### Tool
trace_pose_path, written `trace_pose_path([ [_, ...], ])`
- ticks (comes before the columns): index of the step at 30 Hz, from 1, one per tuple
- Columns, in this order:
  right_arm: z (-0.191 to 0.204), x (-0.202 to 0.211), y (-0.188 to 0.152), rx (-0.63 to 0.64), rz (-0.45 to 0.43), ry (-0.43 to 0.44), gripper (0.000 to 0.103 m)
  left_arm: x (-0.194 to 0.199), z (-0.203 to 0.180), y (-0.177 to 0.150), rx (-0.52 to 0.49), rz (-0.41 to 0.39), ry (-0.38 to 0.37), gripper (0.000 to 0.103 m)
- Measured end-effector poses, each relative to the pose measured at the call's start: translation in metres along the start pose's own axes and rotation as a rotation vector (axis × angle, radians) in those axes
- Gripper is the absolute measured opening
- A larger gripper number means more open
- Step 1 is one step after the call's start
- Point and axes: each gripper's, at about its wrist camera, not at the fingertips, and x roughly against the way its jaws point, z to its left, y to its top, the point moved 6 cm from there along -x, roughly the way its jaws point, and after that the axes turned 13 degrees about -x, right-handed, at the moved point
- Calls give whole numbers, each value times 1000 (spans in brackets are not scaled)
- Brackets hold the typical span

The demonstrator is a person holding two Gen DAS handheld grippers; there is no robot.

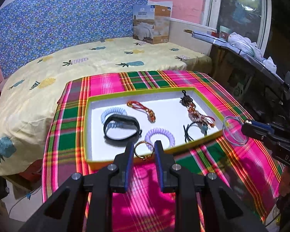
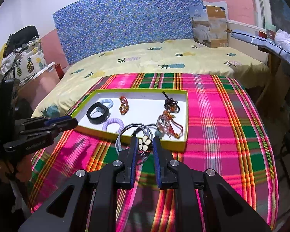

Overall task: Organize jewelry
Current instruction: 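Carry the ring and gray hair tie into the box and open both tools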

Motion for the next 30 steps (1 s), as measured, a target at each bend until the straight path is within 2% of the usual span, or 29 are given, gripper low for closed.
trace_pose_path([
  [10,-5,-34,27,0,7,-16,16,-34,-7,24,-35,4,-30,22],
  [23,-24,-66,40,-23,36,-52,16,-75,-29,39,-94,51,-105,22],
  [30,-36,-79,44,-34,55,-78,16,-95,-35,42,-109,79,-121,22],
])
